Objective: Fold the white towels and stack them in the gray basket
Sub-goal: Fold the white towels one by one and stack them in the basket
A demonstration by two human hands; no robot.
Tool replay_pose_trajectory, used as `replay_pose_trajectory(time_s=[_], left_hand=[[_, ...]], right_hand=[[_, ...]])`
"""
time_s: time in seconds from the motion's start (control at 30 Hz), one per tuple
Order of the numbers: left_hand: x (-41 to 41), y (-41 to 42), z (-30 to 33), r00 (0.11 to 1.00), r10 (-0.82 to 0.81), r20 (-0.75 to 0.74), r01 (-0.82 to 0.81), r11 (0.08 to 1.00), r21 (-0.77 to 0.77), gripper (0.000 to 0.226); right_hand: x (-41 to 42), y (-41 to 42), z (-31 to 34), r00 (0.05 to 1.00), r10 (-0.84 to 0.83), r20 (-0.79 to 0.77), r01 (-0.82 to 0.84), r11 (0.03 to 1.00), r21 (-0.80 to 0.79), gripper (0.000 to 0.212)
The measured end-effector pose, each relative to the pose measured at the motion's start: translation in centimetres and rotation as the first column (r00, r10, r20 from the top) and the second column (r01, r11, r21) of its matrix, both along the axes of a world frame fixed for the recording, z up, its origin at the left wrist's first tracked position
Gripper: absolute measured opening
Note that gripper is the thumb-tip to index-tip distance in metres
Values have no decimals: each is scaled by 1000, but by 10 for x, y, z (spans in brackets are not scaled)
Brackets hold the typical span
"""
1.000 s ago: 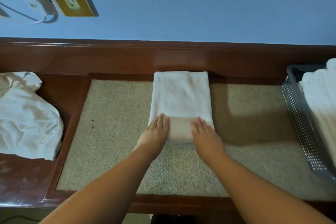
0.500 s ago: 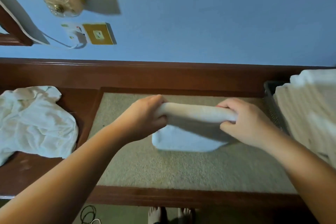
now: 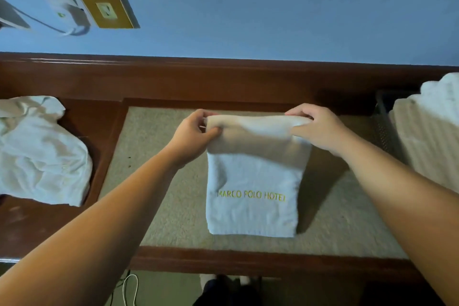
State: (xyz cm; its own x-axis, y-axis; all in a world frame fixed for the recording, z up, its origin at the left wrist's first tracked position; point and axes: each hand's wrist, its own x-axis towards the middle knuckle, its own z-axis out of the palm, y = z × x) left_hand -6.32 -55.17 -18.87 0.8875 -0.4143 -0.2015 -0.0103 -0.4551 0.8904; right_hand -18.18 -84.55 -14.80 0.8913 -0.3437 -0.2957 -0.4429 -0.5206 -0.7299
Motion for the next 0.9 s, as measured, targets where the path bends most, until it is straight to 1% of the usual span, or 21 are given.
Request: replay_pose_trajectory(time_s=[0.07, 0.13, 0.23, 0.27, 0.3, 0.33, 0.4, 0.43, 0.5, 0.6, 0.67, 0.77, 0.9], left_hand=[[21, -14, -21, 997, 69, -39, -69, 998, -9, 36], [38, -24, -50, 986, 123, -110, -121, 992, 23, 53], [36, -28, -93, 953, 133, -272, -81, 977, 196, 85], [28, -26, -106, 941, 134, -311, -54, 966, 252, 90], [17, -24, -117, 935, 138, -327, -34, 952, 305, 90], [6, -22, -126, 939, 142, -314, -24, 935, 353, 84], [-18, -18, -139, 953, 147, -265, -19, 902, 431, 73], [-28, -17, -142, 953, 160, -257, -28, 892, 452, 70], [-46, -15, -142, 934, 194, -300, -41, 892, 451, 68], [-66, -14, -137, 901, 205, -382, -20, 900, 436, 64], [-75, -13, -134, 911, 181, -371, -4, 902, 431, 65], [-82, -10, -123, 926, 178, -333, -26, 909, 415, 57], [-91, -7, -94, 953, 140, -268, -36, 932, 361, 48]], right_hand=[[22, -8, -23, 997, -79, -4, 79, 997, 7, 48], [37, -13, -52, 983, -184, -9, 184, 981, 66, 61], [39, -4, -102, 953, -270, -135, 284, 954, 100, 72], [34, 3, -118, 941, -281, -190, 304, 947, 101, 72], [27, 10, -133, 932, -284, -226, 310, 947, 87, 70], [17, 19, -146, 925, -289, -246, 309, 950, 47, 65], [-4, 34, -164, 909, -334, -248, 330, 942, -57, 59], [-15, 41, -168, 896, -374, -240, 363, 927, -92, 55], [-34, 53, -173, 863, -431, -261, 412, 902, -129, 49], [-51, 60, -173, 820, -433, -375, 413, 900, -136, 50], [-55, 62, -171, 807, -424, -411, 420, 901, -105, 55], [-57, 65, -162, 805, -432, -406, 438, 895, -83, 60], [-57, 68, -129, 818, -446, -363, 434, 893, -121, 54]])
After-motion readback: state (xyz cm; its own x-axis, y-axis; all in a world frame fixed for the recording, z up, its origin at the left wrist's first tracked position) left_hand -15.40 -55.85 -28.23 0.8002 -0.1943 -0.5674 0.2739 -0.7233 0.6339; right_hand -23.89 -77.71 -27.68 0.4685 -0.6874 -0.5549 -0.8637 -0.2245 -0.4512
